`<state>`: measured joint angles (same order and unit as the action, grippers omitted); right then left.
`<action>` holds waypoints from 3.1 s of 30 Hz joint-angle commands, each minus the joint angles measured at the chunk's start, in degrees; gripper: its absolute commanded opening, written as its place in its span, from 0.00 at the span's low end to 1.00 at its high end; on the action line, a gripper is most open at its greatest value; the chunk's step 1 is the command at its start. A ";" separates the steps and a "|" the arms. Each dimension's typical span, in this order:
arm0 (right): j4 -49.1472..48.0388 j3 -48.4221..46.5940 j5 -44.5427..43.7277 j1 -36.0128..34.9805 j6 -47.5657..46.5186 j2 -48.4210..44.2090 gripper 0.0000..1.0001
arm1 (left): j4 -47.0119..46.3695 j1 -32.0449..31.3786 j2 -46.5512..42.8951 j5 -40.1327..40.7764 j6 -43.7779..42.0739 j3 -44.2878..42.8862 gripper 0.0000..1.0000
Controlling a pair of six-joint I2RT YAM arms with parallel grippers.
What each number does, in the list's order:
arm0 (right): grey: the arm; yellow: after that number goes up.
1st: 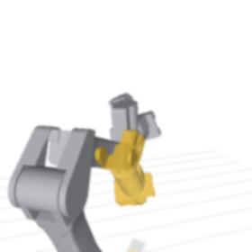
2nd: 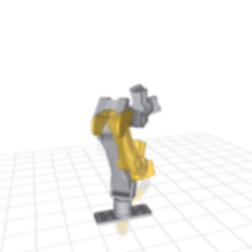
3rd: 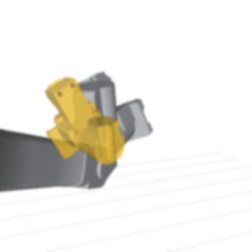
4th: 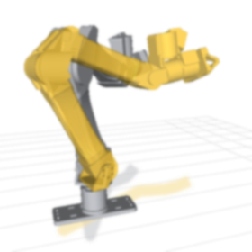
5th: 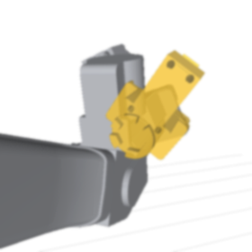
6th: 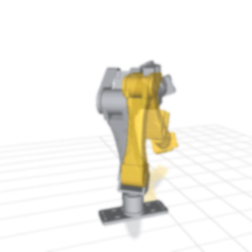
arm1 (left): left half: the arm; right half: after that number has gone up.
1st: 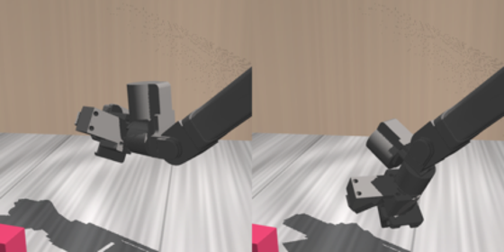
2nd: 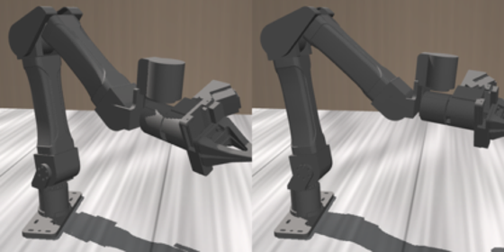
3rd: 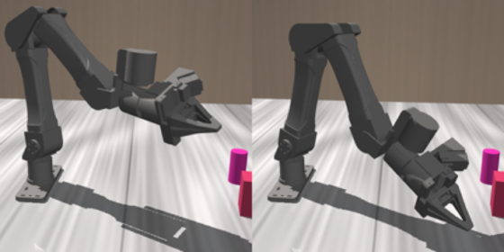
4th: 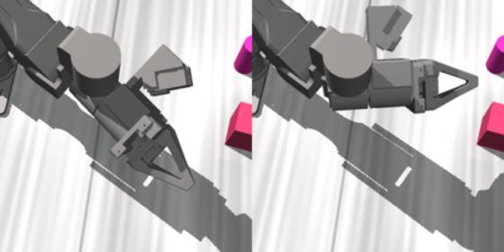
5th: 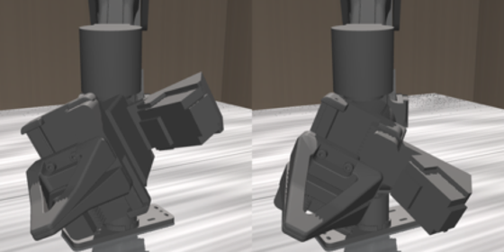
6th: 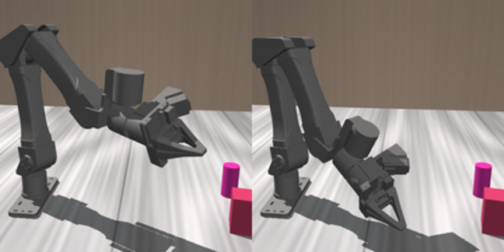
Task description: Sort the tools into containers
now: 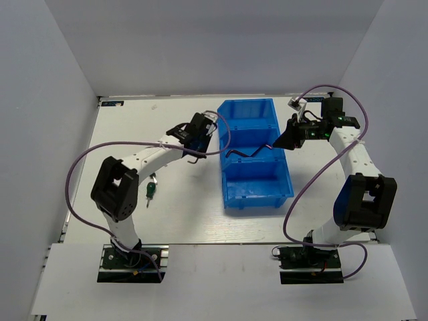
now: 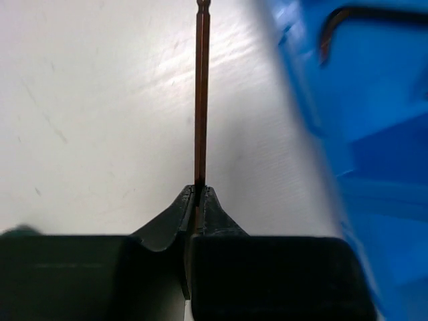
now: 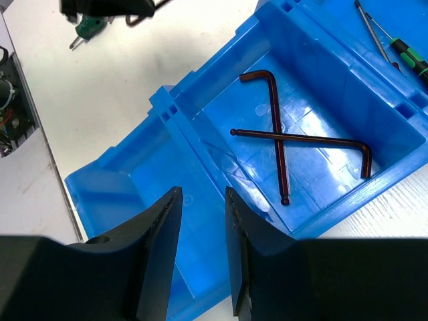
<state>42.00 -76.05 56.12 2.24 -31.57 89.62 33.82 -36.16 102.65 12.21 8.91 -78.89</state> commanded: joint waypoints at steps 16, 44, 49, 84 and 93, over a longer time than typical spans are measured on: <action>0.37 0.11 1.01 0.83 -0.42 -2.26 0.38 | -19.40 -1.45 7.55 -30.83 -8.38 -15.84 0.00; 5.91 -5.25 -5.75 -10.22 -11.50 0.81 0.74 | 8.70 12.42 -17.04 9.85 25.34 9.88 0.51; 2.56 -8.84 -9.43 -14.80 -6.75 4.23 0.90 | 10.73 19.88 -18.37 9.24 29.67 15.34 0.71; -3.94 -6.13 -23.42 -15.78 3.45 -0.06 0.00 | -27.67 9.80 2.11 -73.19 -1.87 1.03 0.00; -7.81 -3.40 -22.99 -10.33 3.89 -2.52 0.00 | -28.03 3.73 -4.83 -74.79 -10.04 6.82 0.00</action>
<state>37.21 -80.05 33.04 -9.43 -28.58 89.56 6.44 -32.05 102.13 -58.06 3.64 -72.20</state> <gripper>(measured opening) 0.004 0.334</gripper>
